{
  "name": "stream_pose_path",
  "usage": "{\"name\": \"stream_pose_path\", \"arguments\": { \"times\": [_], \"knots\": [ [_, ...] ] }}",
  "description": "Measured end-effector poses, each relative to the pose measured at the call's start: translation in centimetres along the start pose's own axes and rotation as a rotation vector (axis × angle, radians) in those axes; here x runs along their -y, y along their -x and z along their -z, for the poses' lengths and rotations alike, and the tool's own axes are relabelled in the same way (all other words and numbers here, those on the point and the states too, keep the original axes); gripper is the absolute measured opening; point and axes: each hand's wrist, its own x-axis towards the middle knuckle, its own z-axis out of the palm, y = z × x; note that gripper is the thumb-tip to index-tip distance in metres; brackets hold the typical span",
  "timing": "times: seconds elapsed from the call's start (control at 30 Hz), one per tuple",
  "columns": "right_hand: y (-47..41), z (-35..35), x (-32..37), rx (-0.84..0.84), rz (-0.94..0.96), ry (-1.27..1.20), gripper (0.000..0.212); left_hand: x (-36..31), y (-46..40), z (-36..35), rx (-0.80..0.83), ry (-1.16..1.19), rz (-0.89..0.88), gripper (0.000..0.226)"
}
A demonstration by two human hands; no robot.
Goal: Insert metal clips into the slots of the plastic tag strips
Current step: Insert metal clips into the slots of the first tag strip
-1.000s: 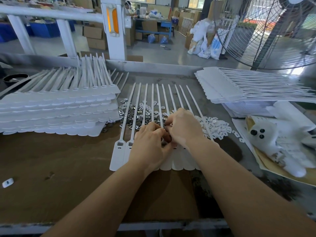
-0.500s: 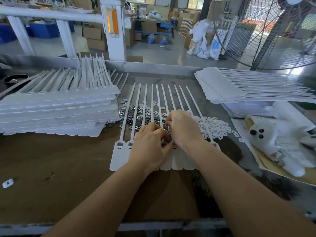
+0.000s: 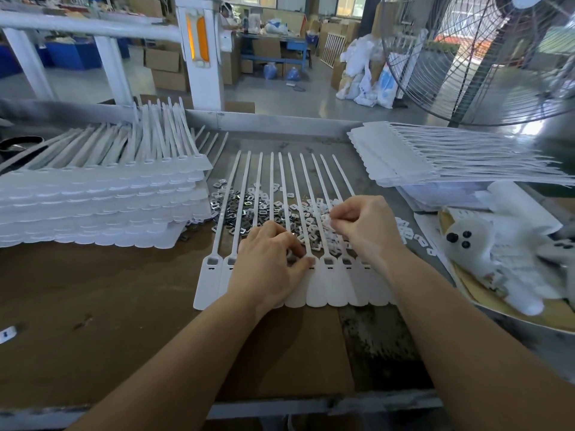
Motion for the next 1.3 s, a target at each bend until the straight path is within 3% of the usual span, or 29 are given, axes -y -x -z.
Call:
{"name": "stream_pose_path", "arguments": {
  "times": [0.47, 0.8, 1.03, 1.3],
  "knots": [
    [1.0, 2.2, -0.9, 0.085, -0.009, 0.048, 0.020, 0.0, 0.1, 0.2, 0.012, 0.007, 0.011, 0.028],
    [0.8, 2.1, -1.1, 0.067, 0.021, 0.208, 0.011, 0.0, 0.0, 0.0, 0.003, 0.006, 0.002, 0.029],
    [0.1, -0.7, 0.6, 0.155, 0.160, 0.268, 0.014, -0.2, 0.0, -0.1, -0.015, -0.005, 0.012, 0.028],
    [-1.2, -4.2, 2.1, 0.138, 0.175, 0.352, 0.017, -0.1, 0.1, -0.1, -0.036, 0.009, 0.001, 0.026]
  ]
}}
